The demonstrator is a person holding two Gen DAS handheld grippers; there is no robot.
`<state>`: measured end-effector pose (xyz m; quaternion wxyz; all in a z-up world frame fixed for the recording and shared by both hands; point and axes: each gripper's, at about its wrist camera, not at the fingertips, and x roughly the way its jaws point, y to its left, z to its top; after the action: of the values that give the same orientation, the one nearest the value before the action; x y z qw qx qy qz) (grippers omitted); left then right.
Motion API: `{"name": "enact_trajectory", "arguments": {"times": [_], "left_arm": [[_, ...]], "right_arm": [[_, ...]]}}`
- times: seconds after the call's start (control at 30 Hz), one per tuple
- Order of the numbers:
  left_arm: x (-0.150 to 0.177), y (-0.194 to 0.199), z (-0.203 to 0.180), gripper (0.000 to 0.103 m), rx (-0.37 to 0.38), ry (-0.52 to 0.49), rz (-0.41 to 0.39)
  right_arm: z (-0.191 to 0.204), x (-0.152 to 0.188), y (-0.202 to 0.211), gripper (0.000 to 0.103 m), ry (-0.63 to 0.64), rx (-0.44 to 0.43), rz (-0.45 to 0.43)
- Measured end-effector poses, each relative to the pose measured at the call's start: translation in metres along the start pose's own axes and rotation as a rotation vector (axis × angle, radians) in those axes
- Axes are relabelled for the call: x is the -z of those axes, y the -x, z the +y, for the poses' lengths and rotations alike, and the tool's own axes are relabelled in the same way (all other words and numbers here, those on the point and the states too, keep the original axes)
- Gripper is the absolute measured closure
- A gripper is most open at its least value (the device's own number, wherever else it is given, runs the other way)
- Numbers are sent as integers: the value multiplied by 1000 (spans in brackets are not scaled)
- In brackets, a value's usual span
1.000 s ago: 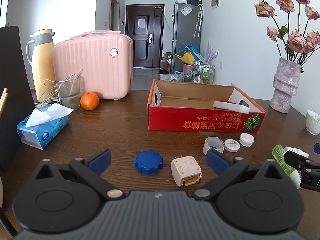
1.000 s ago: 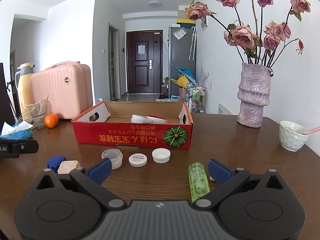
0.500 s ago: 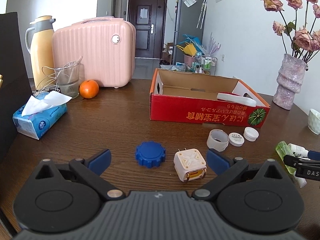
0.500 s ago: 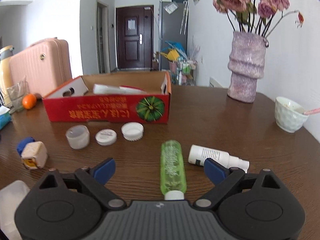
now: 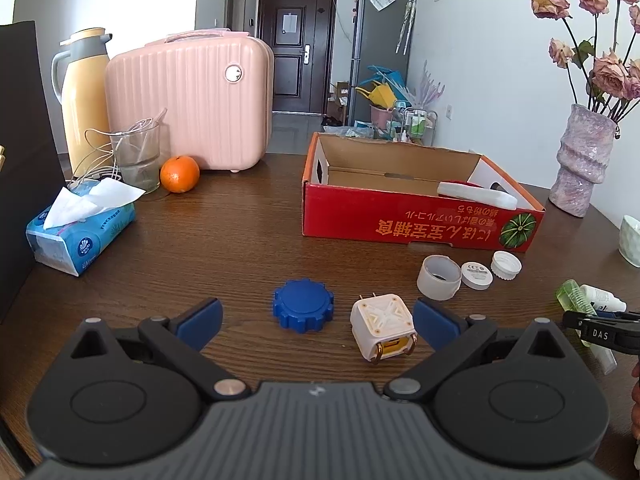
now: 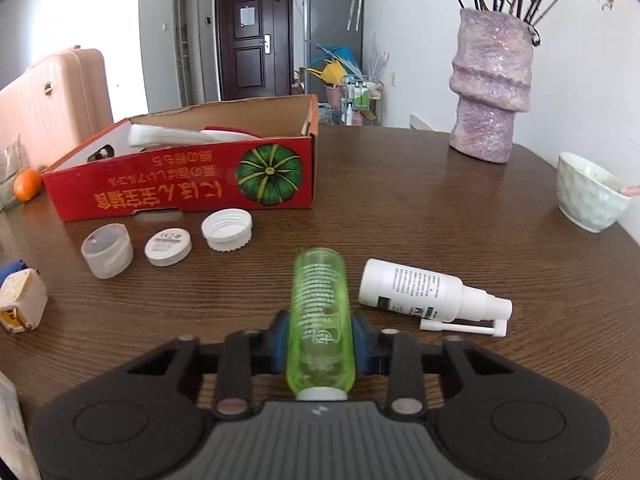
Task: Organize rigid objects
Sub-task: 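Carry the green bottle toward the box with right while left approaches the clear ring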
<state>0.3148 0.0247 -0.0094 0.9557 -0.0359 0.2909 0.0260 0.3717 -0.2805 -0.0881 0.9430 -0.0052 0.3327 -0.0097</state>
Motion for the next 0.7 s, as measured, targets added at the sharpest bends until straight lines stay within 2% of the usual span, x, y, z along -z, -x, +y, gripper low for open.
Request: {"name": "enact_trajectory", "arguments": {"times": [0.17, 0.7], "left_arm": [[0, 0, 0, 0, -2, 0, -1], [1, -8, 2, 0, -12, -1, 29]], "right_arm": [[2, 3, 5, 73, -20, 1, -24], [18, 7, 60, 73, -29, -67, -210]]}}
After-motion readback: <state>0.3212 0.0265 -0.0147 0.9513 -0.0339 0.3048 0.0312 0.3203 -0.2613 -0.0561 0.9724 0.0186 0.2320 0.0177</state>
